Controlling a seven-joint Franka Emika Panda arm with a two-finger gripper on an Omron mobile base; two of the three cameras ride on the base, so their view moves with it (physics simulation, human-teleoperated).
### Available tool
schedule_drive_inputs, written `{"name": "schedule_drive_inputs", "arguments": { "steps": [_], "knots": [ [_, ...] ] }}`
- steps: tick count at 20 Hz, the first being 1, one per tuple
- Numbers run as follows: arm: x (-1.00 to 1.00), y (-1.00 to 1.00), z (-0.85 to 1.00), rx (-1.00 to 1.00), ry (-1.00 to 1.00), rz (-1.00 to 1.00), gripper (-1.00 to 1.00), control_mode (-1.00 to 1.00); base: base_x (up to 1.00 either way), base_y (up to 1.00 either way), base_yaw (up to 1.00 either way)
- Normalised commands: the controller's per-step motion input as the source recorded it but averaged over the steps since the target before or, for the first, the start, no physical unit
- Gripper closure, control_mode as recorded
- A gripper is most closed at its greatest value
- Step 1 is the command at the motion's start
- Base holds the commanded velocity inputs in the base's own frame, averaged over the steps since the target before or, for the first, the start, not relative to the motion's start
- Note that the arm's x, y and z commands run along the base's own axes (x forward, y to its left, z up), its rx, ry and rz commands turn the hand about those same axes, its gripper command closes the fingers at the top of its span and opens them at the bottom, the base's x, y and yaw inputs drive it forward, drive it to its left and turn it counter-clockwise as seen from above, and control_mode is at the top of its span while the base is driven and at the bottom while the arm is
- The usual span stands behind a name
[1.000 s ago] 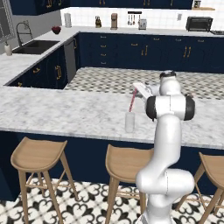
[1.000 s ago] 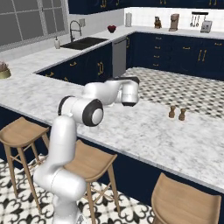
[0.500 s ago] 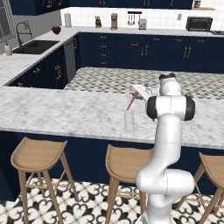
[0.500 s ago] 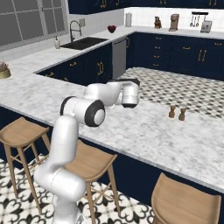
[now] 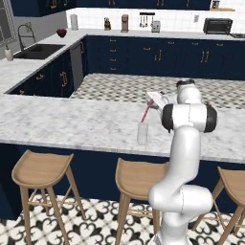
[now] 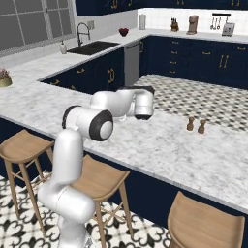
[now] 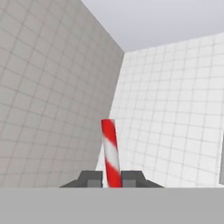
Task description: Take a straw from the drawer in front and place it inside the glass cup on the dining counter.
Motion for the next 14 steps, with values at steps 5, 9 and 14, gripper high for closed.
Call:
{"name": "schedule_drive_inputs", "arguments": {
  "steps": [5, 9, 14],
  "knots": [
    [0.00, 0.00, 0.31, 0.08, -0.10, 0.00, 1.00, -1.00, 0.00, 0.00, 0.00],
    [0.00, 0.00, -0.03, 0.01, -0.01, 0.00, 1.00, -1.00, 0.00, 0.00, 0.00],
    [0.00, 0.00, -0.35, -0.03, 0.00, 0.00, 1.00, -1.00, 0.00, 0.00, 0.00]
  ]
}}
